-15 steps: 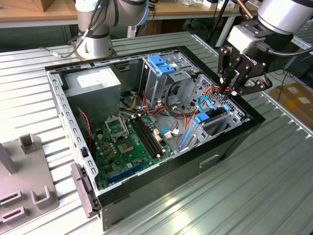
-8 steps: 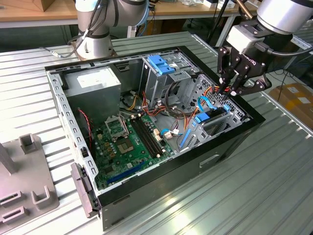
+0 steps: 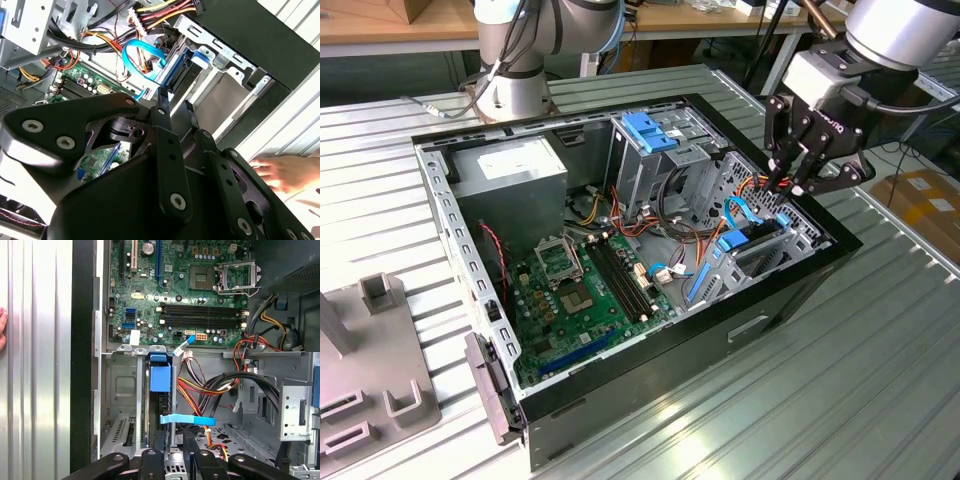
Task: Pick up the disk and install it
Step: 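Insert the second disk wire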
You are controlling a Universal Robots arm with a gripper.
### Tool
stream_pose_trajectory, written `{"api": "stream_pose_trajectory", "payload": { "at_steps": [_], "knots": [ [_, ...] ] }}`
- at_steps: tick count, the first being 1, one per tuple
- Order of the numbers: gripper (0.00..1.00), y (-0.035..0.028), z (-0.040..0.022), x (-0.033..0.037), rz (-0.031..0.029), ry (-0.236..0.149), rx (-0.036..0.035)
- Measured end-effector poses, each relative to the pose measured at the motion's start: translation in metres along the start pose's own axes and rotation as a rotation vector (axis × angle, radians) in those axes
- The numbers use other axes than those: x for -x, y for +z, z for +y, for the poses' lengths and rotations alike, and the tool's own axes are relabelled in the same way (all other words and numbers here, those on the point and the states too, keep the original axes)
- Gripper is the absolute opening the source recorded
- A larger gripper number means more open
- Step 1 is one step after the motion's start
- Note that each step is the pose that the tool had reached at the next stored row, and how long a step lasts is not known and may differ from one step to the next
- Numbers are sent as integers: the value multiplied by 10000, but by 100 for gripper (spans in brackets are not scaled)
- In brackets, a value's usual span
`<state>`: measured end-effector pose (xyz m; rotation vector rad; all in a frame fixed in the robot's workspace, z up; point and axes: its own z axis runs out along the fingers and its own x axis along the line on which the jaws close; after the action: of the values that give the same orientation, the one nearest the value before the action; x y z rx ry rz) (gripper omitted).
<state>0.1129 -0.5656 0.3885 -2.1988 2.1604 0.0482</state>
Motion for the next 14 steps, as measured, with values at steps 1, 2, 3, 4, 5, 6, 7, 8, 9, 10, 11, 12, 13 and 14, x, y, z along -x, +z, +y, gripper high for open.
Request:
{"api": "stream_pose_trajectory", "payload": {
  "at_steps": [1, 2, 3, 4, 5, 6, 7, 8, 9, 10, 11, 12, 13, 14],
  "knots": [
    [30, 2, -7, 9, -2, -13, 1],
    [30, 2, -11, 15, -3, -21, 1],
    [30, 3, -16, 21, -2, -31, 2],
    [30, 4, -31, 27, -4, -55, 3],
    [30, 4, -57, 33, -3, -66, 5],
    [30, 5, -85, 39, -3, -72, 5],
    [30, 7, -140, 50, -3, -87, 6],
    [30, 8, -169, 55, -4, -95, 6],
    [30, 9, -184, 57, -3, -100, 6],
    [30, 9, -200, 58, -3, -107, 7],
    [30, 10, -215, 62, -5, -113, 7],
    [30, 11, -230, 67, -4, -119, 8],
    [30, 11, -250, 75, -4, -130, 8],
    [30, 12, -267, 84, -4, -144, 9]
  ]
}}
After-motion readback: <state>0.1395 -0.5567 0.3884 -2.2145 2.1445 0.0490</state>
